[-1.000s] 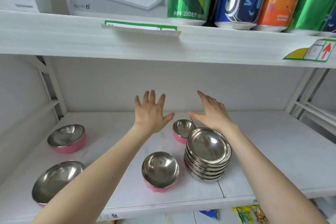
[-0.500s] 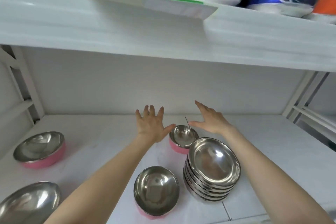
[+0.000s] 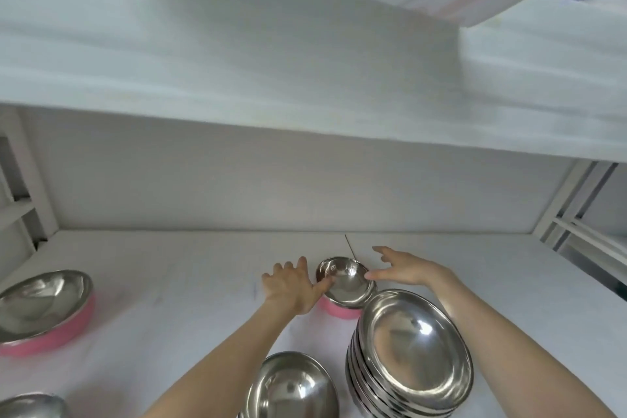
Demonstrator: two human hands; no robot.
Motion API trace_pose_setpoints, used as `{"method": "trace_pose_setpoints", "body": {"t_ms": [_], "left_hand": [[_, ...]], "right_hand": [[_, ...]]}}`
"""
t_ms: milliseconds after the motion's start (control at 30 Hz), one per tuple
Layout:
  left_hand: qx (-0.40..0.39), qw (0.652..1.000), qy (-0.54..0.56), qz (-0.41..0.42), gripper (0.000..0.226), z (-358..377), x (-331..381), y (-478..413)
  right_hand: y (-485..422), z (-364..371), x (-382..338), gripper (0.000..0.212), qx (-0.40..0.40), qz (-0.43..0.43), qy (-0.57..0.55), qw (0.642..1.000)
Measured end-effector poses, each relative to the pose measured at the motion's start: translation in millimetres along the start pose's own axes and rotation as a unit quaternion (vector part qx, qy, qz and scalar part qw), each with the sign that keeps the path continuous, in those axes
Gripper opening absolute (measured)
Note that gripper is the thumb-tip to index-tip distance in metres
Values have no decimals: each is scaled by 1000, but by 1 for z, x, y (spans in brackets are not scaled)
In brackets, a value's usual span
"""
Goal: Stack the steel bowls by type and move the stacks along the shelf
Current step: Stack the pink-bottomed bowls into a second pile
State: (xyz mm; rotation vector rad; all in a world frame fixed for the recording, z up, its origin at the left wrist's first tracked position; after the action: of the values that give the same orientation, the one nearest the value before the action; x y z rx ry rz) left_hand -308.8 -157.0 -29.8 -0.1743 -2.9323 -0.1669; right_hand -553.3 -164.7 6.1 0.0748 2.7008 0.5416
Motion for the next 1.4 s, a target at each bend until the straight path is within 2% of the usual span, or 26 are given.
{"method": "trace_pose_setpoints", "body": {"t_ms": [133,300,433,533,633,733,867,1033,1200,1400], "left_hand": [[-39,997,64,1,87,6,7,-4],[-120,964,236,18,82,20,17,-2],[-128,934,332,29,66,24,24,0],[-119,936,332,25,67,20,25,3],[-101,937,334,28,70,10,25,4],[-86,935,342,30,68,-2,25,4],[-63,933,351,40,69,-24,25,7],[-27,935,348,64,71,-63,26,20],[5,943,324,74,71,-99,23,44],[51,948,303,77,74,-122,13,85]], "right_hand": [[-9,8,2,100,-24,11,13,1000],[-13,21,-6,64,-58,5,50,997],[-10,23,-12,50,-59,-13,44,997],[-6,19,-15,44,-51,-20,29,998],[-2,14,-18,47,-37,-18,-22,999],[4,7,-25,40,-25,-25,-70,997],[20,-9,-39,36,24,-43,-100,994],[51,-35,-61,46,109,-82,-130,982],[79,-50,-78,38,175,-82,-123,973],[120,-45,-99,43,225,-112,-108,962]]}}
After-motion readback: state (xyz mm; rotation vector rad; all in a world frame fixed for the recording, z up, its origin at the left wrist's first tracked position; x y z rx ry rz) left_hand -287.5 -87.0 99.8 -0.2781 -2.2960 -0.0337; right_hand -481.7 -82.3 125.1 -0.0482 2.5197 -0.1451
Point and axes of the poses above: each hand's wrist, its own y-axis away from the middle knuckle, its own z-axis out of the palm, x = y × z, the point moved 5 cm from there along -y, towards the middle knuckle, and after that the axes turned 2 degrees about y, right-handed, at the moved point
